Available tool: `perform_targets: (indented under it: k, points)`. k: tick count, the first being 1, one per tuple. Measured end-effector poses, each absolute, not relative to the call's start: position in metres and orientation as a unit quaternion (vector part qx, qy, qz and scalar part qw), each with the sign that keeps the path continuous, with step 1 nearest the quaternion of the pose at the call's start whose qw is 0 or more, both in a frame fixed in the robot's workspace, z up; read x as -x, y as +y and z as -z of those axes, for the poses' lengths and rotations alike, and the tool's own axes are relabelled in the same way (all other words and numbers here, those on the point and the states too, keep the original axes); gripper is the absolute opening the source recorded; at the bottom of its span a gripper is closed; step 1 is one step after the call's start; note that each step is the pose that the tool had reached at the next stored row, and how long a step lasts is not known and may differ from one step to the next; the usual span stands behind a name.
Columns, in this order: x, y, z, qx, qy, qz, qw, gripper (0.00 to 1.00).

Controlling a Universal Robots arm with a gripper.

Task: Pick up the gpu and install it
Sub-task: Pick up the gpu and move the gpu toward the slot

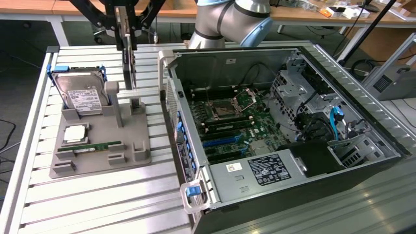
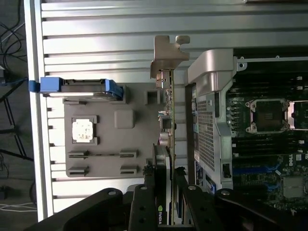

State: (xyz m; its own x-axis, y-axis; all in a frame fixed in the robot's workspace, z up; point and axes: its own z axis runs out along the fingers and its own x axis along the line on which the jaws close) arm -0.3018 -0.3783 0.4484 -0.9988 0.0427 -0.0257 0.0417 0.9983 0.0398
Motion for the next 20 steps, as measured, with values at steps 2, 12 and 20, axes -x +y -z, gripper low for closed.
perform_targets:
  k: [2,12,20]
  points:
    - [0.302,-0.378,-0.45,-0.021,0.999,-0.02,0.013,0.27]
    - [0.302,-0.378,-0.459,-0.021,0.999,-0.025,0.013,0.27]
    - [0.302,-0.378,-0.463,-0.021,0.999,-0.028,0.013,0.27]
